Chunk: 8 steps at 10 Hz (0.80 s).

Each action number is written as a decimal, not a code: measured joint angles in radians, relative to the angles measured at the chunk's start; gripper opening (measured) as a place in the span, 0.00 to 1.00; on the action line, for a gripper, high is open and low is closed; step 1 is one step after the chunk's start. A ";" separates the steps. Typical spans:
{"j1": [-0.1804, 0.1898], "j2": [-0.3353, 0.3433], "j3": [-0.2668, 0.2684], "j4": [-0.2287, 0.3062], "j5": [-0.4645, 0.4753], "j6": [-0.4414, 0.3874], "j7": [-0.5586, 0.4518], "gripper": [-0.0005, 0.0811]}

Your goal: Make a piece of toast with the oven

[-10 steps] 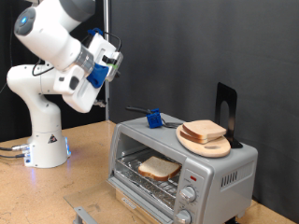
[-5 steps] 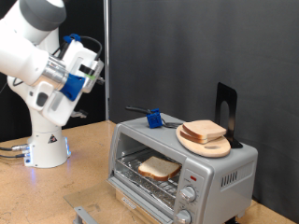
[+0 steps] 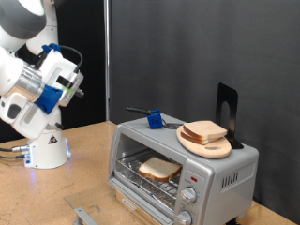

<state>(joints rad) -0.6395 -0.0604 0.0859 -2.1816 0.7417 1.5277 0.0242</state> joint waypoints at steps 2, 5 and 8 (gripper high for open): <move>-0.001 0.000 -0.004 0.001 0.009 -0.049 0.000 0.84; -0.032 0.003 -0.052 -0.008 0.093 -0.162 -0.017 0.84; -0.040 0.032 -0.055 -0.077 0.088 -0.006 -0.084 0.84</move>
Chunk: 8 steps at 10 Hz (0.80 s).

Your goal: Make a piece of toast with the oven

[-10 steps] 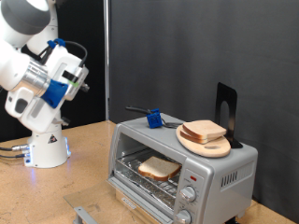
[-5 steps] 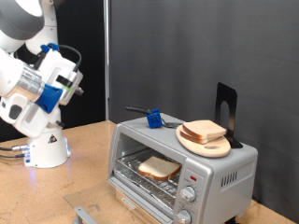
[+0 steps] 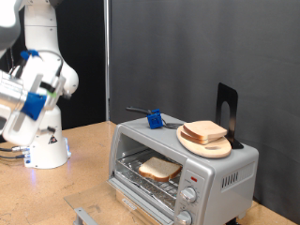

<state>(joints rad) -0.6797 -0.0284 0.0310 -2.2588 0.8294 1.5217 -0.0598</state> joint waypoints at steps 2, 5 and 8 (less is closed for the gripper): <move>0.006 0.042 0.019 -0.045 0.000 0.132 -0.058 0.84; 0.008 0.103 0.038 -0.078 -0.007 0.244 -0.133 0.84; 0.010 0.156 0.056 -0.114 -0.012 0.372 -0.186 0.84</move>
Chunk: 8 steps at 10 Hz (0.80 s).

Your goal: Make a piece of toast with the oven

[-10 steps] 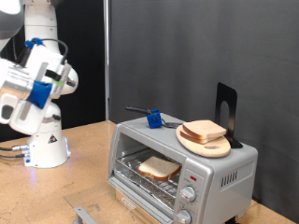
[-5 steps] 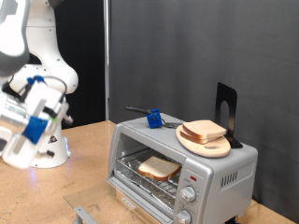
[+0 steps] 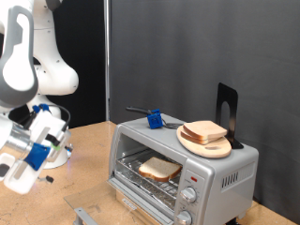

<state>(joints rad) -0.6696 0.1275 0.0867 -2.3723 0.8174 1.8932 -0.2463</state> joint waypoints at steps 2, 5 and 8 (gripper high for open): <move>0.014 0.039 0.023 -0.028 0.006 0.117 -0.015 0.84; 0.029 0.102 0.056 -0.050 0.030 0.218 -0.052 0.84; 0.033 0.142 0.078 -0.071 0.051 0.272 -0.092 0.84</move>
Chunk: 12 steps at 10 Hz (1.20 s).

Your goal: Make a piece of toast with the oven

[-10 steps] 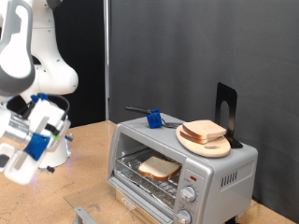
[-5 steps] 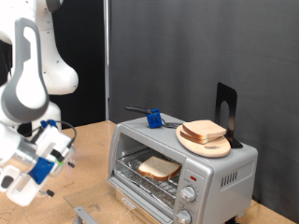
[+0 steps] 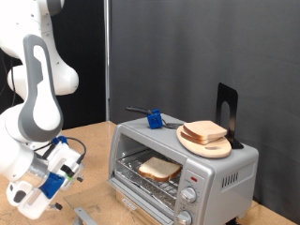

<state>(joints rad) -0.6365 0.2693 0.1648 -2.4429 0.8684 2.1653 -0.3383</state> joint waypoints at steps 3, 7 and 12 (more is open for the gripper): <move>0.001 0.021 0.021 -0.012 0.027 0.025 -0.025 0.84; 0.006 0.023 0.065 -0.032 0.065 0.032 -0.044 0.84; -0.029 -0.037 0.073 -0.040 0.076 -0.150 -0.025 0.84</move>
<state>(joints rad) -0.6653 0.2324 0.2375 -2.4827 0.9441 2.0158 -0.3633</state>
